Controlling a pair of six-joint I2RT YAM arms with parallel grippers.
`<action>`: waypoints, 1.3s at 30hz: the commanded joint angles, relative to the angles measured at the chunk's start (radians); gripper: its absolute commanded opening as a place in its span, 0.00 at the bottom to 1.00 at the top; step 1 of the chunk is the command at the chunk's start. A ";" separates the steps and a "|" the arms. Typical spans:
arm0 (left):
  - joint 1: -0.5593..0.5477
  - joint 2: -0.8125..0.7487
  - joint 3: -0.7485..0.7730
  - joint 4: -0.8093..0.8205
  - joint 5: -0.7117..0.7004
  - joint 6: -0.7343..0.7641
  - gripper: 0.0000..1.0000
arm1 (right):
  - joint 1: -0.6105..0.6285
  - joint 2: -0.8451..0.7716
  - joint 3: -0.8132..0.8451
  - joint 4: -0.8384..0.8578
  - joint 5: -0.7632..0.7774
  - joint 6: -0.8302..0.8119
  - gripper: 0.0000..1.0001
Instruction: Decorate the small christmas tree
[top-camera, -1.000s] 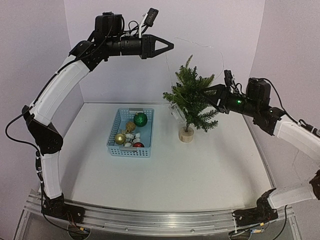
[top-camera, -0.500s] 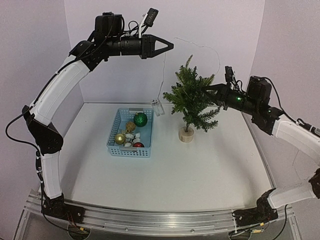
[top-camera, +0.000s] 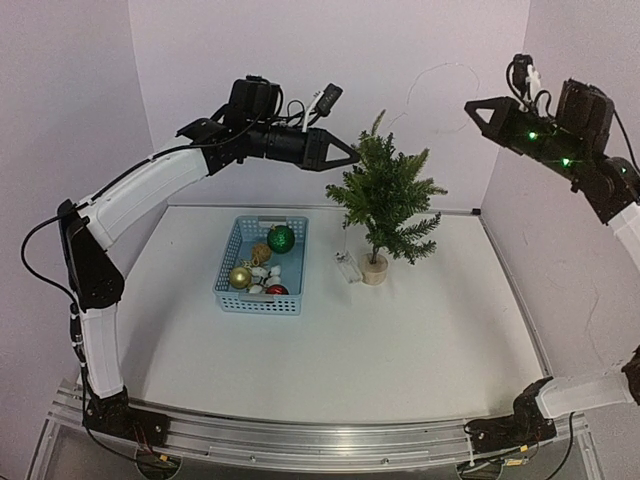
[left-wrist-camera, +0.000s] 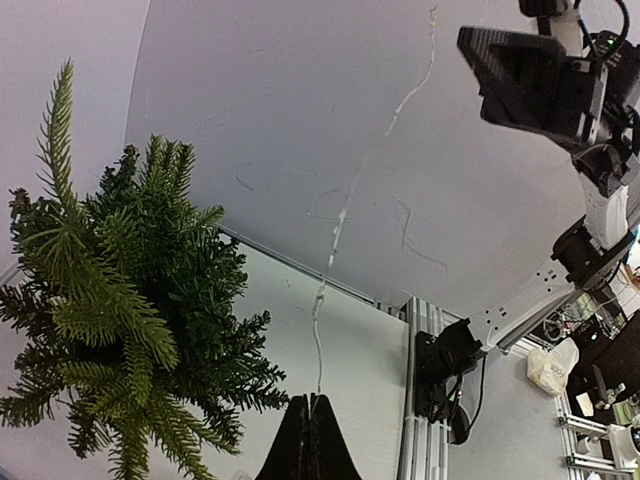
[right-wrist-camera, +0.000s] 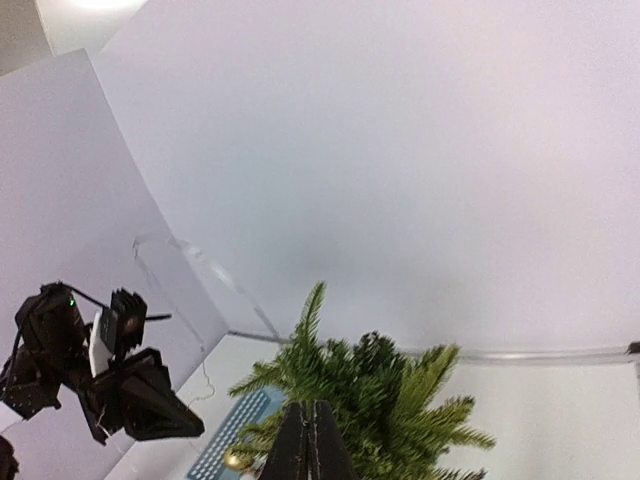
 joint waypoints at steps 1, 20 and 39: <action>-0.002 -0.013 -0.047 0.200 0.047 -0.043 0.00 | 0.003 0.092 0.165 -0.116 0.189 -0.269 0.00; -0.001 0.017 -0.243 0.359 0.039 0.167 0.05 | 0.003 0.523 0.788 -0.114 0.036 -0.560 0.00; -0.019 0.077 0.134 0.305 0.083 0.204 0.68 | 0.003 0.615 0.901 -0.039 -0.152 -0.558 0.00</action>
